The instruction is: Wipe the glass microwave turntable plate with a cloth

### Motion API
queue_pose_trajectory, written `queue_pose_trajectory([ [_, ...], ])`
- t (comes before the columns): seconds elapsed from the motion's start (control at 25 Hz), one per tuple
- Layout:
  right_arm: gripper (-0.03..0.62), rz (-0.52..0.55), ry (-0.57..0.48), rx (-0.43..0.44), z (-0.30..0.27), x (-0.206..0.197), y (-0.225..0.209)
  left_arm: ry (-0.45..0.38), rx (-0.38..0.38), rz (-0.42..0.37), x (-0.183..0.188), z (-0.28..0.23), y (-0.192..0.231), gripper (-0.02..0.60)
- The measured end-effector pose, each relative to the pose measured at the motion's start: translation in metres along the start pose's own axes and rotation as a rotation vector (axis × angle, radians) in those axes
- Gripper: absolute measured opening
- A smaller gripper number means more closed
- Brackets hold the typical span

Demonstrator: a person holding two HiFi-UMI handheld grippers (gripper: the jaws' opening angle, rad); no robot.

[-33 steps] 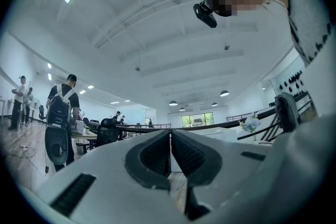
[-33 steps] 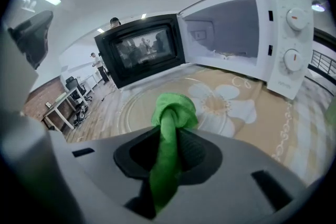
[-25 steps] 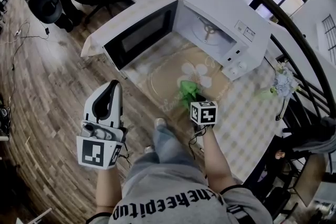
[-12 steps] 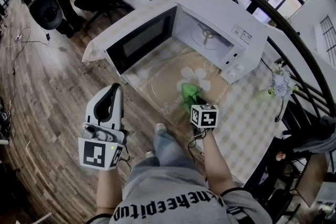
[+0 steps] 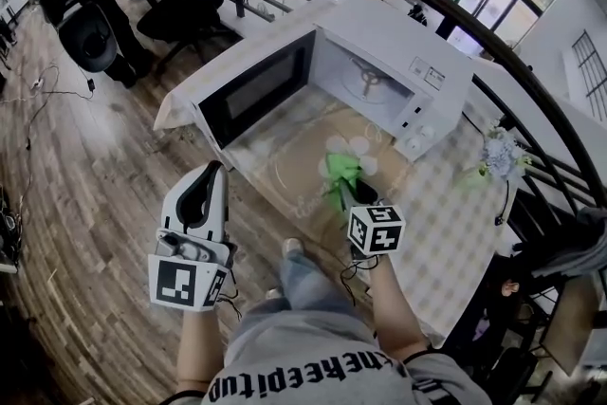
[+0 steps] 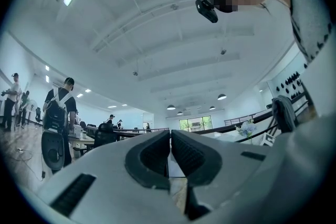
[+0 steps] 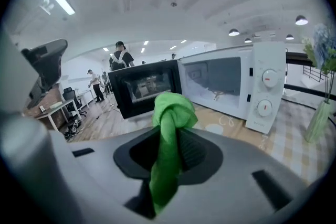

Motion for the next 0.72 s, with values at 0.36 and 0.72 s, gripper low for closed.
queue_pose_trajectory([
  [0.36, 0.091, 0.083, -0.128, 0.014, 0.038, 0.033, 0.023, -0.022, 0.003, 0.007, 0.011, 0.013, -0.002, 0.012],
  [0.72, 0.094, 0.118, -0.264, 0.016, 0.078, 0.062, 0.039, -0.038, 0.002, 0.007, 0.02, 0.026, -0.006, 0.012],
])
Point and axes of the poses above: the fingertips, and each gripper's own axes: z backward along the fingers, y to its left, x out of its top, the point moved 8 cm from there along z, backward along the fingers, and after that the axes turned 3 degrees about x, right-handed, at the moved point
